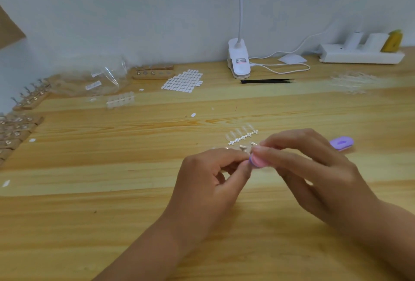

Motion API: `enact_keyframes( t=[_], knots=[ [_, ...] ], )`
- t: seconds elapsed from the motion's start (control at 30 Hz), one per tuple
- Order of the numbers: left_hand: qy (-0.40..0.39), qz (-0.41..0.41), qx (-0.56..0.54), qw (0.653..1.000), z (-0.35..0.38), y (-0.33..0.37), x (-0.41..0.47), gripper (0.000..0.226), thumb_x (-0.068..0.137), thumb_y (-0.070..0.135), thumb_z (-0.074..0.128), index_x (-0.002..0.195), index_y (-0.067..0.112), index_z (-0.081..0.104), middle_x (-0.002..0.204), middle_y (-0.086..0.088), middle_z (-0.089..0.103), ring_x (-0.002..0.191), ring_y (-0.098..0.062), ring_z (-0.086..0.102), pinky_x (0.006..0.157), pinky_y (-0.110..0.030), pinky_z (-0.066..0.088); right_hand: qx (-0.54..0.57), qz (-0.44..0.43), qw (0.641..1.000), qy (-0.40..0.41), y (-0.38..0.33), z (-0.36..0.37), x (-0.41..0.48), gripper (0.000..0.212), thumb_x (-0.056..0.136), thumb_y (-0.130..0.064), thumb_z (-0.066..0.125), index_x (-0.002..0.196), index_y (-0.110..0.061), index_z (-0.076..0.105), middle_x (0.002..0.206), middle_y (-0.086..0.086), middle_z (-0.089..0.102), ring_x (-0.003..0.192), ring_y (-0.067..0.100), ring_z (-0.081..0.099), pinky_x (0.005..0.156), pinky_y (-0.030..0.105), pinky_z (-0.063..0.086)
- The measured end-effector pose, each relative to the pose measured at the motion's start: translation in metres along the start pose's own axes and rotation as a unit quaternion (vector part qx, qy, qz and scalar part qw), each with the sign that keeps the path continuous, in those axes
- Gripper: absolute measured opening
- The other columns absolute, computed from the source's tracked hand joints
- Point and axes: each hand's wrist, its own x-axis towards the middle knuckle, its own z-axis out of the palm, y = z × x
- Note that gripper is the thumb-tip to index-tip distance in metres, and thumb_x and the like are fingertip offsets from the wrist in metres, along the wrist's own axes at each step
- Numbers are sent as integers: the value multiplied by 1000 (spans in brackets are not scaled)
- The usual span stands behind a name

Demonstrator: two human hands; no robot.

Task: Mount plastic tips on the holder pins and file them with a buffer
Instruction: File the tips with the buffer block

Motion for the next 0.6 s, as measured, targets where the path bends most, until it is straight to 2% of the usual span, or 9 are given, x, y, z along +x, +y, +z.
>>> enact_keyframes(
  t=[0.1, 0.23, 0.37, 0.6],
  knots=[
    [14, -3, 14, 1000, 0, 0, 1, 10, 84, 19, 67, 78, 22, 75, 72, 8, 70, 67, -10, 62, 57, -32, 47, 7, 30, 1000, 0, 3, -3, 0, 30, 96, 1, 53, 122, -5, 68, 113, 7, 64, 102, 24, 65, 90, 31, 50],
    [21, 7, 19, 1000, -1, 0, 1, 14, 84, 14, 71, 86, 25, 78, 77, 13, 72, 67, -7, 63, 55, -29, 48, -1, -17, 1000, -11, -4, 2, -1, 31, 94, 7, 57, 121, -2, 68, 110, 12, 65, 102, 23, 62, 94, 26, 46],
    [17, 5, 25, 1000, 0, -1, 0, 10, 83, 12, 70, 81, 20, 77, 73, 11, 69, 66, -5, 61, 56, -26, 47, -34, 22, 999, 2, 5, -1, 1, 35, 89, 11, 58, 119, -2, 70, 109, 9, 64, 97, 25, 63, 93, 24, 45],
    [26, -9, 12, 1000, -2, 1, 0, 8, 80, 17, 70, 79, 21, 77, 71, 13, 68, 67, -4, 62, 57, -29, 48, -41, 28, 998, 26, 2, -1, 0, 30, 93, 7, 57, 119, -1, 70, 108, 10, 65, 98, 24, 62, 92, 25, 46]
  ],
)
